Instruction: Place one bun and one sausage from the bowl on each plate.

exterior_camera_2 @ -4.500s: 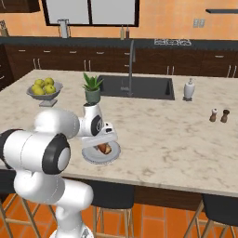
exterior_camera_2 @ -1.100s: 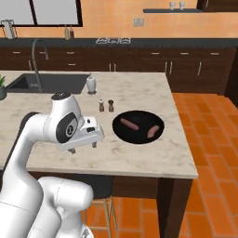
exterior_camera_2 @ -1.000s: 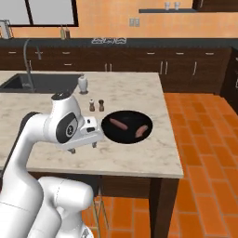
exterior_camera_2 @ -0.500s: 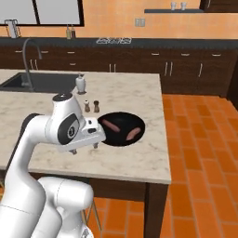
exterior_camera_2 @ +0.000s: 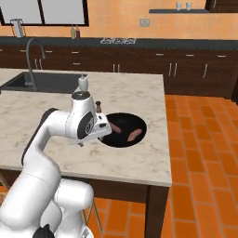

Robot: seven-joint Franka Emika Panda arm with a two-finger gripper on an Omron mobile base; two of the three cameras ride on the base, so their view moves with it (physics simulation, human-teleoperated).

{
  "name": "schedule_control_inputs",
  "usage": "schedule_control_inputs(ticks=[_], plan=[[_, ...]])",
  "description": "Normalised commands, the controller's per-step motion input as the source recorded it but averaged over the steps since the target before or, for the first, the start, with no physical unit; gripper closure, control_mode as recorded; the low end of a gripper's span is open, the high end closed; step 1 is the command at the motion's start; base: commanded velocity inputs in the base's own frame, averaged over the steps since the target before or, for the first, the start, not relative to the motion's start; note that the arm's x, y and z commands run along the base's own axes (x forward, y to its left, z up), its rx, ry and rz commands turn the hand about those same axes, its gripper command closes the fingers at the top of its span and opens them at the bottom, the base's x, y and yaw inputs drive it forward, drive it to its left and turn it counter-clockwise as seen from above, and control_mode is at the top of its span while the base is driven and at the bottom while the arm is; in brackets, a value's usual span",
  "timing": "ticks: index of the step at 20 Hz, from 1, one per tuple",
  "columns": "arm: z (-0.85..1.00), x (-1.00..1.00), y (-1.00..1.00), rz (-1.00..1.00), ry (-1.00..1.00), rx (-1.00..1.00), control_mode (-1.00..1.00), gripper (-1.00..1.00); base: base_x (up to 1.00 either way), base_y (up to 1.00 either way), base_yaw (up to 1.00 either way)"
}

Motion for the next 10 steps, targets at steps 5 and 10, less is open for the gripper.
schedule_control_inputs(ticks=[5,10], plan=[[-0.09,1.00,0.11,0.06,0.06,0.00,-1.00,-1.00,0.00,0.00,0.00],[-0.03,1.00,0.00,0.08,0.00,0.00,-1.00,-1.00,0.00,0.00,0.00]])
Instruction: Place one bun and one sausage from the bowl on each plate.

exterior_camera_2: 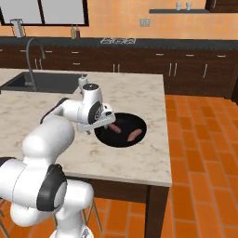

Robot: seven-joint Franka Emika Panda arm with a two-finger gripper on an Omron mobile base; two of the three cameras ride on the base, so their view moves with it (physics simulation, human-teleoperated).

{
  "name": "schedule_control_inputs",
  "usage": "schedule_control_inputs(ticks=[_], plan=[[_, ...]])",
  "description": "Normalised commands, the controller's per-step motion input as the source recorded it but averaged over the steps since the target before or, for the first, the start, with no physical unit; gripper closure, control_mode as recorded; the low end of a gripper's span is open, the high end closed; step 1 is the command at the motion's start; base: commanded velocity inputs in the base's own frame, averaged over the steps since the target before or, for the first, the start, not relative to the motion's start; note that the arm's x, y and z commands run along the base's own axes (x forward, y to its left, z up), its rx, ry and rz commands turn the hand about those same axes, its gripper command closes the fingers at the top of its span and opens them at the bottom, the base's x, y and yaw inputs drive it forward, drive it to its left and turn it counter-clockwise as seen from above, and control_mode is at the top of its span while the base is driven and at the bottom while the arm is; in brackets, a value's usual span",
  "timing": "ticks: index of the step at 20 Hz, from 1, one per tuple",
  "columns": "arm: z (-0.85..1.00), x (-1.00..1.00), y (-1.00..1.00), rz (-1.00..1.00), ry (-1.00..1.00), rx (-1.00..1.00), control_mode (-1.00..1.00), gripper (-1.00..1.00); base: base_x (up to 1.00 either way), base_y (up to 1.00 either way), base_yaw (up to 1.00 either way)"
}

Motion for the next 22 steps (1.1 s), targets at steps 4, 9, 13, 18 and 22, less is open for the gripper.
schedule_control_inputs(ticks=[4,9,13,18,22], plan=[[-0.17,0.97,-0.03,0.07,0.02,0.01,-1.00,-1.00,0.00,0.00,0.00],[-0.40,0.87,-0.06,0.05,0.06,0.00,-1.00,-1.00,0.00,0.00,0.00],[-0.50,0.82,-0.05,0.06,0.09,0.00,-1.00,-1.00,0.00,0.00,0.00],[-0.54,0.74,-0.06,0.07,0.04,0.00,-1.00,-1.00,0.00,0.00,0.00],[-0.47,0.73,-0.04,0.07,0.00,0.00,-1.00,-1.00,0.00,0.00,0.00]])
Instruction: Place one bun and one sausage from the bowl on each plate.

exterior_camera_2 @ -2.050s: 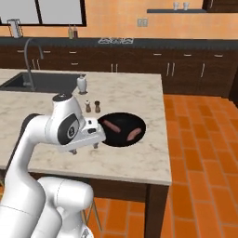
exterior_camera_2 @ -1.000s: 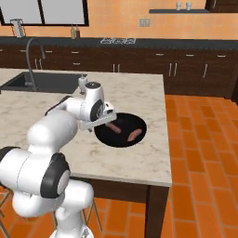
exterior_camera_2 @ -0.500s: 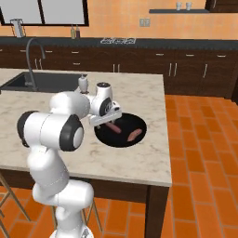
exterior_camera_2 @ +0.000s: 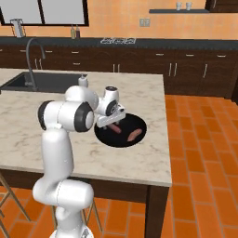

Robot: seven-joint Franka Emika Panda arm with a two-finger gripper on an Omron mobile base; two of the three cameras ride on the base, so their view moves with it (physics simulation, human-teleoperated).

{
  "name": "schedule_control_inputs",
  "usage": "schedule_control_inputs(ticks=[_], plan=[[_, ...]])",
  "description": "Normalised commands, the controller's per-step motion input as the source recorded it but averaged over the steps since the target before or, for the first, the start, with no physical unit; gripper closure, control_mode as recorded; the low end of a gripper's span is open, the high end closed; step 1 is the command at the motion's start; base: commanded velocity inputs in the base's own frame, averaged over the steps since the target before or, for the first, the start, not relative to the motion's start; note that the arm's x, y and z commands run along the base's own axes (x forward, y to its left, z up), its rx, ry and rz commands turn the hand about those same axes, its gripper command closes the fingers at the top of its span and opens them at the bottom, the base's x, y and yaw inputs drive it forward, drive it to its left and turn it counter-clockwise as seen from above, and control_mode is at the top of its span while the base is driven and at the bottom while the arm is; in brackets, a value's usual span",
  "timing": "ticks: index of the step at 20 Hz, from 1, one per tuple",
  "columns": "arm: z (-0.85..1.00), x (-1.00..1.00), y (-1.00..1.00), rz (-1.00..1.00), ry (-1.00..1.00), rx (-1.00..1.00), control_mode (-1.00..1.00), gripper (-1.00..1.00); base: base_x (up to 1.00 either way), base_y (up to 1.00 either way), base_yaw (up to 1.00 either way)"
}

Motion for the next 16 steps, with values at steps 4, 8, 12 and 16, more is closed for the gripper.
schedule_control_inputs(ticks=[4,8,12,16], plan=[[-0.37,0.45,0.00,0.06,0.00,0.00,-1.00,-1.00,0.00,0.00,0.00],[-0.38,0.29,0.00,0.05,0.00,0.00,-1.00,-1.00,0.00,0.00,0.00],[-0.34,-0.02,0.00,0.04,0.00,0.00,-1.00,1.00,0.00,0.00,0.00],[-0.23,0.00,0.00,0.02,0.00,0.00,-1.00,1.00,0.00,0.00,0.00]])
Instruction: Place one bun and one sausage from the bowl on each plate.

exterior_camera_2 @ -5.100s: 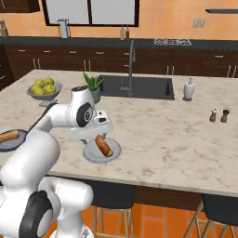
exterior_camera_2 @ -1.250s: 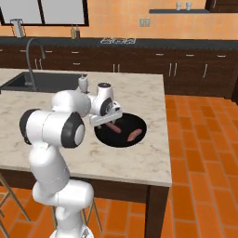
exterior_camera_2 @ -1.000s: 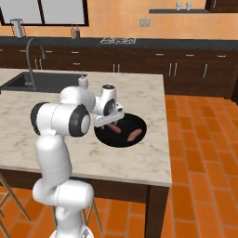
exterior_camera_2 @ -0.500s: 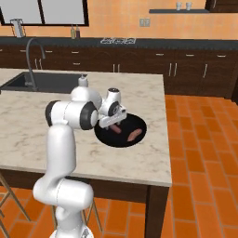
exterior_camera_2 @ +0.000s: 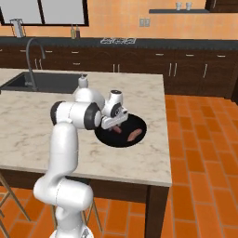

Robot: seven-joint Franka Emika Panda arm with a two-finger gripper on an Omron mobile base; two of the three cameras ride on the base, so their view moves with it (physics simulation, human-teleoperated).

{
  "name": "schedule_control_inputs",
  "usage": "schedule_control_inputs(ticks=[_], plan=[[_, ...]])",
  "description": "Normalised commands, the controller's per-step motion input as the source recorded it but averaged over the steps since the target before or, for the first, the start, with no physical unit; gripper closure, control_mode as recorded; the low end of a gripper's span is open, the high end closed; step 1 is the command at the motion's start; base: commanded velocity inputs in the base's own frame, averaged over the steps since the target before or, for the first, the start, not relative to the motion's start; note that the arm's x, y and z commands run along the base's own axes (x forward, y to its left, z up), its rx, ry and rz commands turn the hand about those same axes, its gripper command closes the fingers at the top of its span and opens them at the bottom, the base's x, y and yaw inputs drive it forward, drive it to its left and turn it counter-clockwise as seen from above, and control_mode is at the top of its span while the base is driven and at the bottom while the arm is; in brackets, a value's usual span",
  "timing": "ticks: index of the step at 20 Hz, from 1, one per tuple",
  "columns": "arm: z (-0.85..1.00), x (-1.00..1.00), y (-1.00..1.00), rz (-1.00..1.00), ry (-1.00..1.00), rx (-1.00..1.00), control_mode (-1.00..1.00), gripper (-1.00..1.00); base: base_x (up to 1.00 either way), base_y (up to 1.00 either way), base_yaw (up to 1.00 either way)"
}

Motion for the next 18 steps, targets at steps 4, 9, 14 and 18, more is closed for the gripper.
schedule_control_inputs(ticks=[4,9,14,18], plan=[[0.09,-0.12,0.00,0.02,-0.03,0.00,-1.00,1.00,0.00,0.00,0.00],[0.91,-0.61,0.00,0.00,-0.06,0.00,-1.00,1.00,0.00,0.00,0.00],[0.67,-0.96,0.00,-0.01,-0.05,0.00,-1.00,1.00,0.00,0.00,0.00],[0.67,-0.97,0.00,-0.06,-0.05,0.00,-1.00,1.00,0.00,0.00,0.00]])
